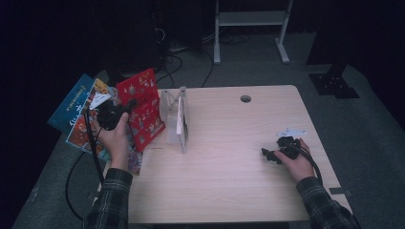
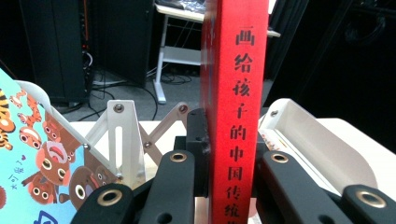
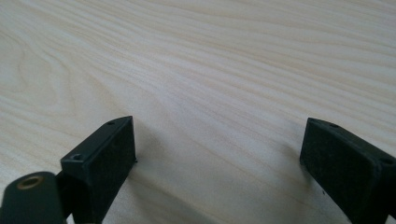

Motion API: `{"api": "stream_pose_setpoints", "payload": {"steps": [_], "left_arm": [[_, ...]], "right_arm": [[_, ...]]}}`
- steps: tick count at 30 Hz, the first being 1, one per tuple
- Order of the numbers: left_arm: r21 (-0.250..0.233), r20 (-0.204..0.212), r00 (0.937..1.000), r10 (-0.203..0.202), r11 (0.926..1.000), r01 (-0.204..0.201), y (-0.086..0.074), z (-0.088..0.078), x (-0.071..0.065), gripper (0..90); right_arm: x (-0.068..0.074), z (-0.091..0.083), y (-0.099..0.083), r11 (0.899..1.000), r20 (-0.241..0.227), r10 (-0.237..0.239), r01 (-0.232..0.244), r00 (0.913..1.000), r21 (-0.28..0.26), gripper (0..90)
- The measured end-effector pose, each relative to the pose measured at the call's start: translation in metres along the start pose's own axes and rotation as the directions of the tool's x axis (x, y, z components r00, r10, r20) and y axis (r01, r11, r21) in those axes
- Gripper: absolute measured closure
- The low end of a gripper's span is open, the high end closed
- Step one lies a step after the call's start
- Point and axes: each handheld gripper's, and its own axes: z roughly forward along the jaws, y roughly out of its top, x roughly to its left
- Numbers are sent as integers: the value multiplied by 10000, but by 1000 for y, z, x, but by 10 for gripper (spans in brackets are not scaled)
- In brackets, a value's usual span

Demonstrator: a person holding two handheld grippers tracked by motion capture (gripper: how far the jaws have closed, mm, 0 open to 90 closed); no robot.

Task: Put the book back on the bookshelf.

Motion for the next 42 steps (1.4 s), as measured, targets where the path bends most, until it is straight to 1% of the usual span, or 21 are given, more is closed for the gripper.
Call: {"api": "stream_pose_setpoints", "payload": {"steps": [4,7,11,15,18,19,22,24,27,28,31,33,38,42], "left_arm": [[26,12,10000,-51,10000,51,-2,2,2,793],[99,-22,10000,83,9999,-83,-7,1,1,792],[123,-79,9999,127,9998,-126,-9,-1,1,792],[250,-201,9997,170,9996,-165,-13,-2,-1,791],[597,-412,9978,518,9970,-493,-17,0,-4,785],[699,-444,9974,566,9961,-534,-18,1,-4,783],[812,-427,9979,494,9956,-458,-22,3,-4,788],[859,-435,9984,358,9958,-320,-23,3,-3,788],[1045,-600,9981,164,9945,-101,-24,0,-1,784],[1085,-598,9982,100,9941,-34,-25,0,0,782],[1051,-713,9974,-77,9944,152,-27,-3,1,781],[1123,-881,9961,-1,9936,100,-26,-4,0,774],[1338,-1127,9934,191,9910,-39,-26,-5,-1,738],[1378,-1047,9943,188,9904,-42,-26,-7,-2,662]], "right_arm": [[0,0,0,10000,1,-3,3,10000,0,95],[0,0,0,10000,0,8,-8,10000,6,95],[0,0,0,10000,1,-2,2,10000,3,95],[0,0,0,10000,-3,-6,6,10000,3,94],[0,0,0,10000,-6,-2,2,10000,11,95],[0,0,0,10000,-5,-3,3,10000,9,95],[0,0,0,10000,-5,-4,4,10000,9,95],[0,0,0,10000,-4,-2,2,10000,9,95],[0,0,0,10000,-6,-3,3,10000,8,95],[0,0,0,10000,-6,-5,5,10000,7,95],[0,0,0,10000,-8,-12,12,10000,3,95],[0,0,0,10000,-10,-15,15,10000,3,95],[0,0,0,10000,-11,-16,16,10000,2,95],[0,0,0,10000,-12,-16,16,10000,2,95]]}}
